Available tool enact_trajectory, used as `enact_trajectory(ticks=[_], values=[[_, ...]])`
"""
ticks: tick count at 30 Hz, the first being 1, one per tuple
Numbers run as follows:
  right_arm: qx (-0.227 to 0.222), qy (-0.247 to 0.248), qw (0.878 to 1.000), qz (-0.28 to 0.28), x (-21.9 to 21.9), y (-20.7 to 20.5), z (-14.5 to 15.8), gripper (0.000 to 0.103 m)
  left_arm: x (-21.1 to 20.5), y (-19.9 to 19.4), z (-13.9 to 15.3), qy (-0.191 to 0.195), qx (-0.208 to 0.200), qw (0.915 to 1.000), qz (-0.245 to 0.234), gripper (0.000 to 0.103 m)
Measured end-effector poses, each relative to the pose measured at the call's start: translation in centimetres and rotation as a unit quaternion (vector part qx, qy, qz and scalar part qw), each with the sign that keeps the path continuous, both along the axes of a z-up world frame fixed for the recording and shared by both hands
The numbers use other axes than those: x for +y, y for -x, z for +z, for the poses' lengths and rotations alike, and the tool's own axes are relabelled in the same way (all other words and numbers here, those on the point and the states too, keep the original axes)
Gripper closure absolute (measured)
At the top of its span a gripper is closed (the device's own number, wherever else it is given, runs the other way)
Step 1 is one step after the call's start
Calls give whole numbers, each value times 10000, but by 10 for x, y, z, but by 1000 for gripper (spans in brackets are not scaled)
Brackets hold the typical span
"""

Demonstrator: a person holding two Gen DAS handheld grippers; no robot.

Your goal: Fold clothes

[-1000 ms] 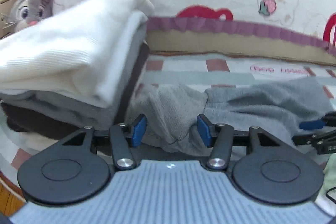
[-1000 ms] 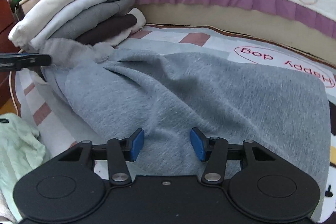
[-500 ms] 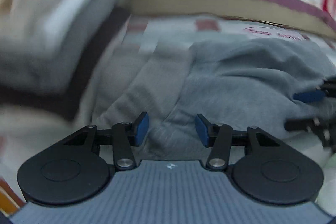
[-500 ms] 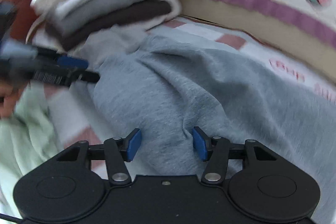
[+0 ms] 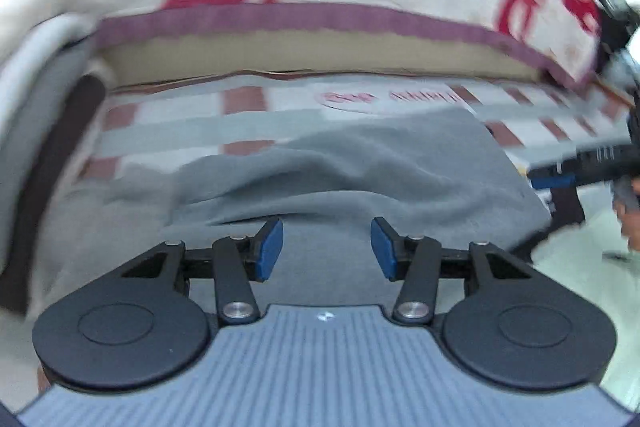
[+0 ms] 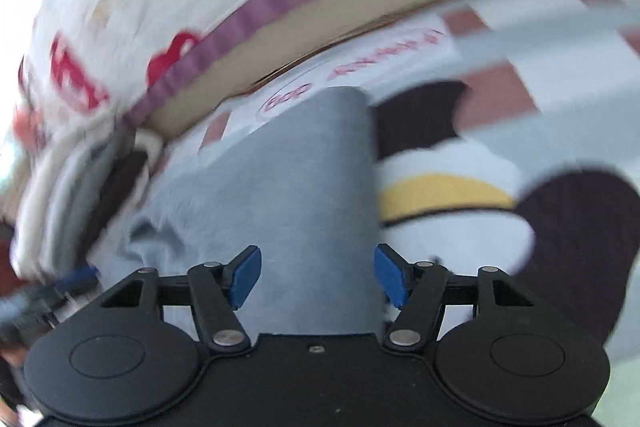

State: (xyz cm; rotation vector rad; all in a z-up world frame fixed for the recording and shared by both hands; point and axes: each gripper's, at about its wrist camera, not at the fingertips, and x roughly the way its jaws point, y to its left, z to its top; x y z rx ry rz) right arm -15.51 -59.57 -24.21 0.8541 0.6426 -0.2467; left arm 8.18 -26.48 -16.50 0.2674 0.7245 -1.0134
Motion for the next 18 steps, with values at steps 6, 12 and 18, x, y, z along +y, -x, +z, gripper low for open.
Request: enact_trajectory(ticks=[6,12,18], values=[[131,-337,9992,-151,-4,11,-22,35,-17,-2,-22,-383,472,9981,-80,55],[-242,-1380,9894,-374,-2,9,-41,27,-11,-12,-30,-537,765,9949,378,55],[-601,-1685,9825,-522,-9,0,-50,22,-12,-7,-34,-563,478,9971,195,55]])
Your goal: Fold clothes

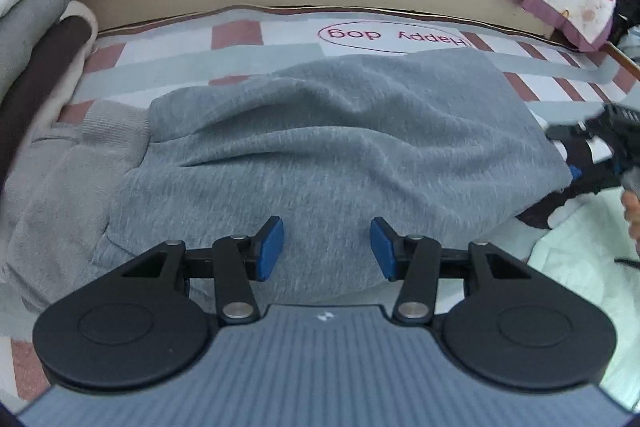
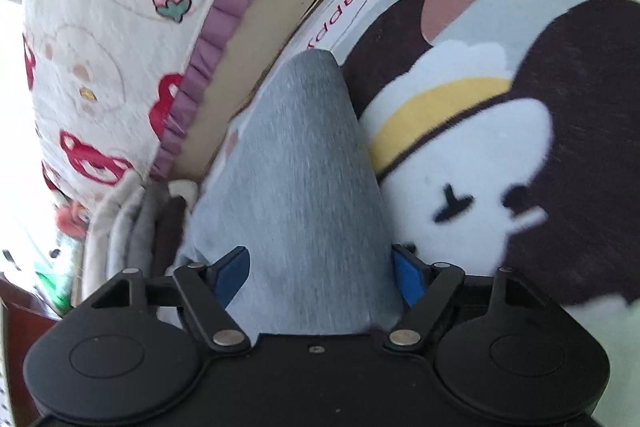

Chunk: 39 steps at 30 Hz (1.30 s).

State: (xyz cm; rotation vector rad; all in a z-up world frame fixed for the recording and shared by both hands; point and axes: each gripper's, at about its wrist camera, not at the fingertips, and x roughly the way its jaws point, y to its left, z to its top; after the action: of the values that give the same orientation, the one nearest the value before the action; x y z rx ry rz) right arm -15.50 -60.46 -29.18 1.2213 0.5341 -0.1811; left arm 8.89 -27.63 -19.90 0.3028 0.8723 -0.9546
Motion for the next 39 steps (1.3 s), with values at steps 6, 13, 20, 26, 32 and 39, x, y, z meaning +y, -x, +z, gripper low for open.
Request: enact_trajectory(ticks=[6,13,20,26,32,39], values=[[244,845,9943,600,4,-38,24,69,1,6,2,35,-109,9999,4,55],[-373,399,9976,416,6,-24,40,64,2,-3,-10,-234,61,9995,194,53],[211,275,9994,-37,17,-20,6,32,6,-4,-11,-81,65,9996,246,53],[25,564,9982,-199,26,-26,14,71,22,-16,-14,359,490,9973,413,53],[-593,367,9973,-214,28,-32,62,79,5,4,-16,100,-6,9999,-23,50],[-1186,-216,9921,-352,21,-17,93,80,-39,21,0,-52,214,9997,-64,56]])
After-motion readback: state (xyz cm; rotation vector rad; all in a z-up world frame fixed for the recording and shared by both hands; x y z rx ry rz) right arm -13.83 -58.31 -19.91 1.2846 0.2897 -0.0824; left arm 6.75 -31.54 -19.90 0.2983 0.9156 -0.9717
